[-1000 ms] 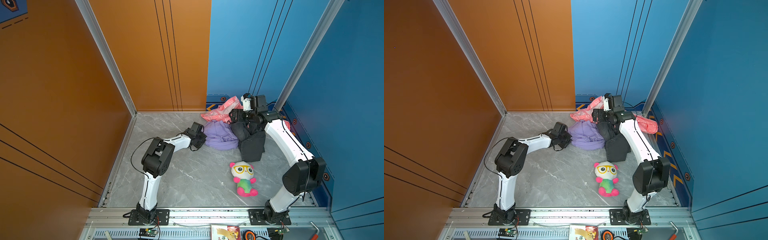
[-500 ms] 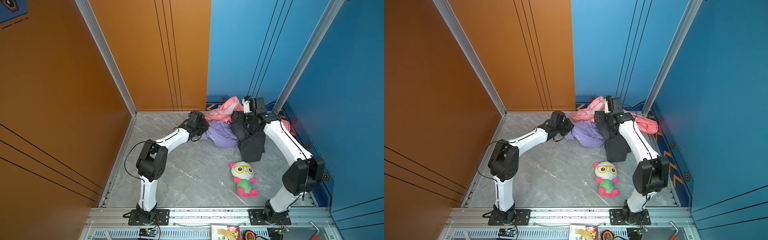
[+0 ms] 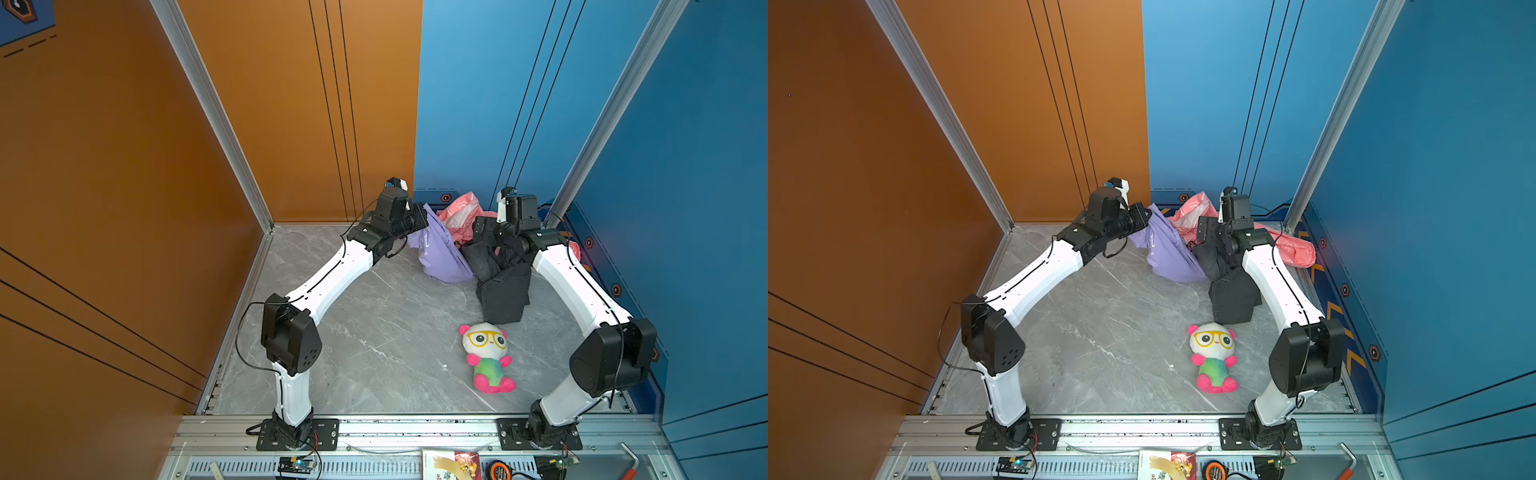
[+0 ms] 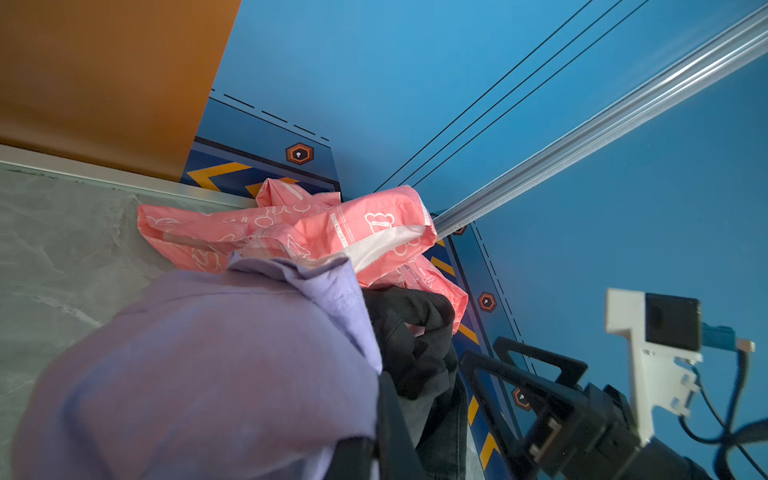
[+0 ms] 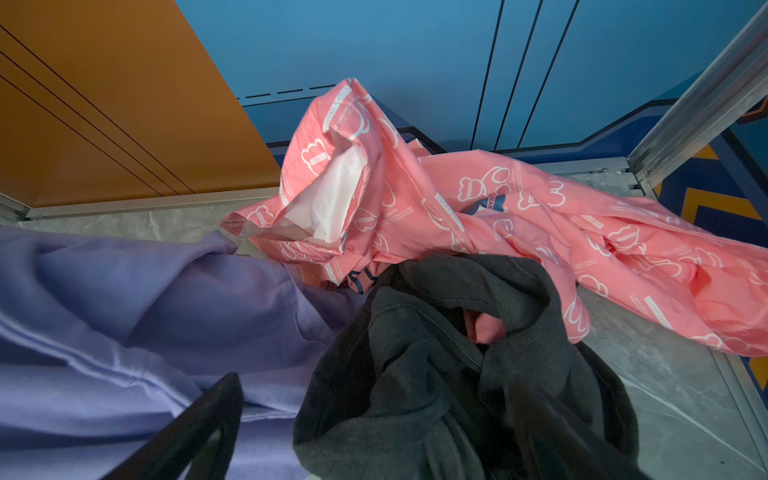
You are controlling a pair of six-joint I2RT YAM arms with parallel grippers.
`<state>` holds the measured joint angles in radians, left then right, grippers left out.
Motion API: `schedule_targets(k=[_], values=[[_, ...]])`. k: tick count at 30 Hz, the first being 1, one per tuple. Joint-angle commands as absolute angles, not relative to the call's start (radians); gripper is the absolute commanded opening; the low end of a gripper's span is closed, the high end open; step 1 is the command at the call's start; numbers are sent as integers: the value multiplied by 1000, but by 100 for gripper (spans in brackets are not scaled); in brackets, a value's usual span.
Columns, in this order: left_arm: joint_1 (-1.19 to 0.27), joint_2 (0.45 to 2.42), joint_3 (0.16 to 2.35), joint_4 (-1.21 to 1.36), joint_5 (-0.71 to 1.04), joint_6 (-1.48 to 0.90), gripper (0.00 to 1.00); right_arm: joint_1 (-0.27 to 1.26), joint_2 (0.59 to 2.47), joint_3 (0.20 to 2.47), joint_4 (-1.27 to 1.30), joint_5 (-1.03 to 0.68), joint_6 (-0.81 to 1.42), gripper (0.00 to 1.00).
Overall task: Pick out a specific cloth from the pile
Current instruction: 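Lift the lavender shirt with the left gripper and pull it out of the pile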
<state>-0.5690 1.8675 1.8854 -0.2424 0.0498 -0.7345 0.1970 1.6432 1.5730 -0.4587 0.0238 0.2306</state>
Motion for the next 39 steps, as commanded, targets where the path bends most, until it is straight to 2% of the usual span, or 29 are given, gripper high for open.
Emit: schedule_targets(k=[1, 6, 13, 25, 31, 39], values=[[-569, 1776, 1965, -291, -27, -609, 0, 197, 1634, 1565, -427, 27, 251, 100], [-553, 1704, 1998, -310, -100, -500, 0, 198, 1628, 1555, -427, 28, 238, 100], [-501, 1682, 2106, -377, -113, -447, 0, 199, 1631, 1555, -418, 16, 236, 100], [-273, 1690, 2190, -453, -111, -447, 0, 221, 1646, 1562, -398, -18, 244, 100], [-148, 1826, 2325, -453, -110, -484, 0, 237, 1677, 1594, -390, -36, 253, 100], [-22, 2118, 2774, -446, -41, -510, 0, 258, 1730, 1663, -390, -63, 257, 100]])
